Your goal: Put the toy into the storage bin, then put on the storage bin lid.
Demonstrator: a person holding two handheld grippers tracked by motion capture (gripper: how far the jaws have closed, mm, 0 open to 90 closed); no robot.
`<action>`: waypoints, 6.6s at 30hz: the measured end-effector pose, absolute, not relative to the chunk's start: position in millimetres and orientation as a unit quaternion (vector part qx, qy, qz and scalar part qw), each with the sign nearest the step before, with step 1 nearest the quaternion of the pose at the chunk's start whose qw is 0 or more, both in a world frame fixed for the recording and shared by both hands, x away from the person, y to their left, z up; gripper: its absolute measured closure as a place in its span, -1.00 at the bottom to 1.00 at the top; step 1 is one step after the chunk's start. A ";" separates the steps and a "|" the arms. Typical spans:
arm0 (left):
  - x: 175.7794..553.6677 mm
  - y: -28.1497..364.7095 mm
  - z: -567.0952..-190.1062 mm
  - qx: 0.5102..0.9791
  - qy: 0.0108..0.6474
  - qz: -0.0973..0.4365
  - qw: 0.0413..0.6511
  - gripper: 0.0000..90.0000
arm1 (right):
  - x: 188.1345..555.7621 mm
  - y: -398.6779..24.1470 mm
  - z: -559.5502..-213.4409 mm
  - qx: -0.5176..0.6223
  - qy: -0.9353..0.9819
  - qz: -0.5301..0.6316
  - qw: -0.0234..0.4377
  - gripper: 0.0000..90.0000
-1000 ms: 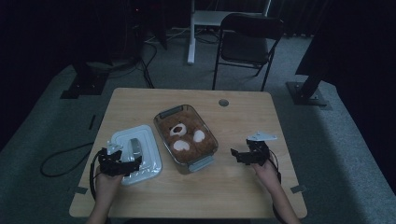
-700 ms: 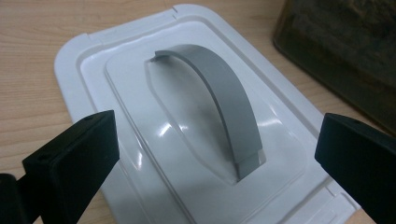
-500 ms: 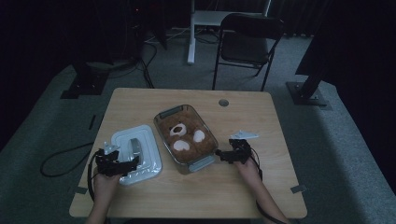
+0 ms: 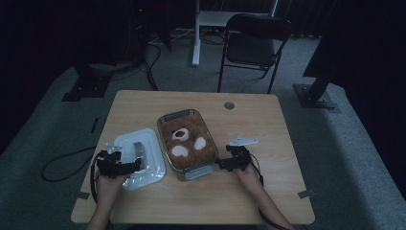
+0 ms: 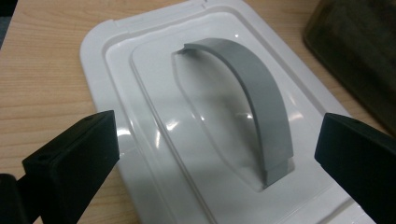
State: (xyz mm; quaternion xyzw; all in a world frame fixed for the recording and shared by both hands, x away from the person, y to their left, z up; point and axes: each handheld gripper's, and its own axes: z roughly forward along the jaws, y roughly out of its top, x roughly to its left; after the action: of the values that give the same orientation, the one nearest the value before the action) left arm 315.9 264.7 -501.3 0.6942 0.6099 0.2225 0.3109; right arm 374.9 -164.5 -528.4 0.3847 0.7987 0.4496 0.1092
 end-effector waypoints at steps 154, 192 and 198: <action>314.9 112.1 -416.9 0.639 0.551 0.150 0.516 0.60 | 290.3 -319.9 -552.8 0.521 0.710 0.424 0.213 -0.71; 316.3 105.8 -410.0 0.661 0.550 0.109 0.499 -0.38 | 290.8 -320.6 -552.9 0.524 0.707 0.426 0.210 -0.71; 313.1 110.1 -404.8 0.669 0.545 0.117 0.491 -0.66 | 290.7 -320.6 -552.9 0.524 0.707 0.426 0.211 -0.71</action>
State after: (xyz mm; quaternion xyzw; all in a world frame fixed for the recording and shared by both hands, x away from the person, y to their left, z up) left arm 313.1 110.1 -404.8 0.6695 0.5447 0.1167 0.4914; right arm 290.7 -320.6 -552.9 0.5240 0.7070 0.4256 0.2107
